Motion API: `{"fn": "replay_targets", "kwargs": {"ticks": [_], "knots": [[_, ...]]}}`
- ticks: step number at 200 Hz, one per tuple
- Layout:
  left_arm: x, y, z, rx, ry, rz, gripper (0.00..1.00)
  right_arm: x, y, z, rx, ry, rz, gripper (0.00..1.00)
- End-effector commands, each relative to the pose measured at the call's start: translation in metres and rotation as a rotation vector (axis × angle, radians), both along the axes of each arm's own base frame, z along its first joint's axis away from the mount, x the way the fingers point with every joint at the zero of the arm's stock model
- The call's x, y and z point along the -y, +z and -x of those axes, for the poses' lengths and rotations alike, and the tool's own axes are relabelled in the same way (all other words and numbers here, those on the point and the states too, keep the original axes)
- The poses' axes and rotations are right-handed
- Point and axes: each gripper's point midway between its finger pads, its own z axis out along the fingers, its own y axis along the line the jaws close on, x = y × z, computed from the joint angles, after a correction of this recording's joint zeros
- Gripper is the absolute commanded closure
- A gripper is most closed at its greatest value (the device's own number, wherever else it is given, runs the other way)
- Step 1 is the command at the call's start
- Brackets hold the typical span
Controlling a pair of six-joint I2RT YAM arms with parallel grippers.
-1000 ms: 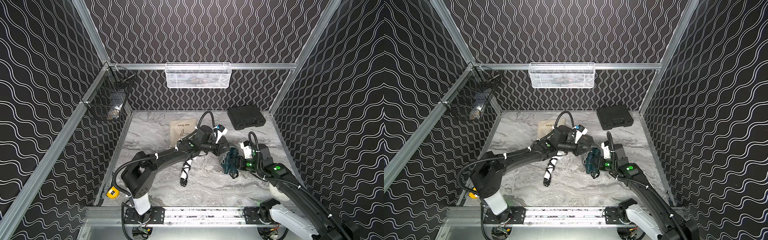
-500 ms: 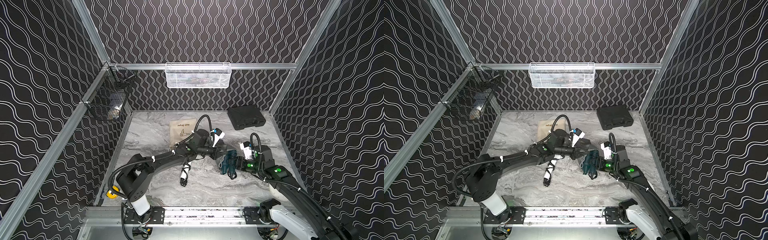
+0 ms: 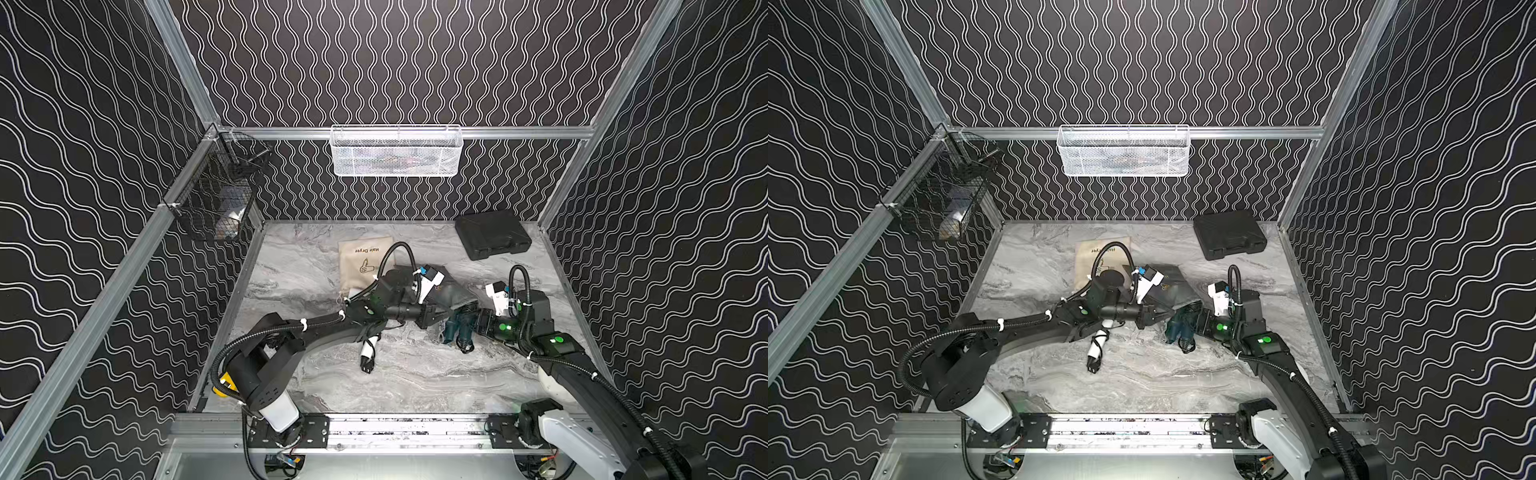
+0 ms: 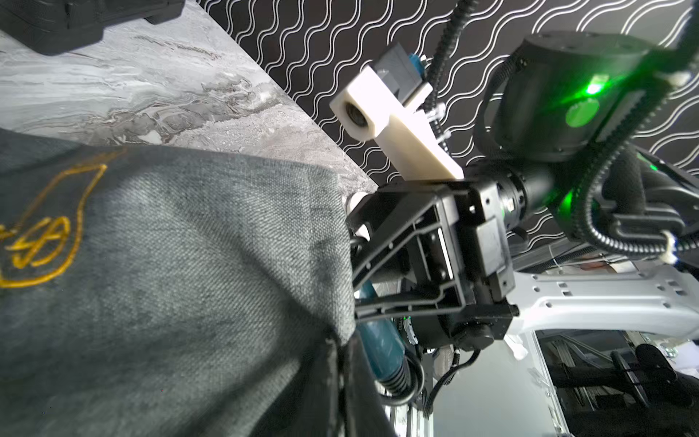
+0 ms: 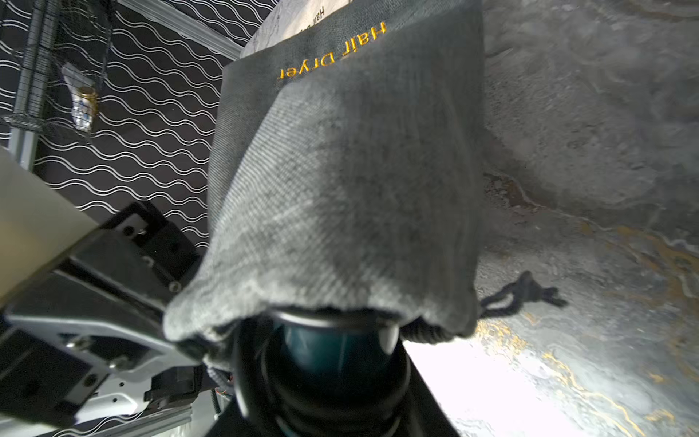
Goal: Pack away hair dryers
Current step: Place the hair dryer in the drawstring bag.
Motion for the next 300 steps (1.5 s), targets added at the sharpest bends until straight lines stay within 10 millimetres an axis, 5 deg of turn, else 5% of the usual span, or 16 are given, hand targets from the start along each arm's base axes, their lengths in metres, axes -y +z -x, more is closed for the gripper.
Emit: {"fn": "replay_targets", "kwargs": {"ticks": [1, 121, 223, 300], "knots": [[0.003, 0.01, 0.004, 0.026, -0.028, 0.058, 1.0, -0.013, 0.024, -0.003, 0.083, 0.063, -0.089, 1.0], [-0.009, 0.01, 0.01, 0.092, -0.031, 0.008, 1.0, -0.009, 0.026, -0.001, 0.06, 0.084, -0.179, 1.0], [-0.018, -0.009, 0.019, 0.037, -0.019, 0.012, 1.0, 0.008, 0.049, -0.028, 0.092, -0.06, -0.353, 1.0], [-0.004, -0.002, 0.023, -0.017, -0.042, 0.063, 1.0, 0.02, 0.041, -0.048, 0.081, -0.177, -0.317, 1.0]]}}
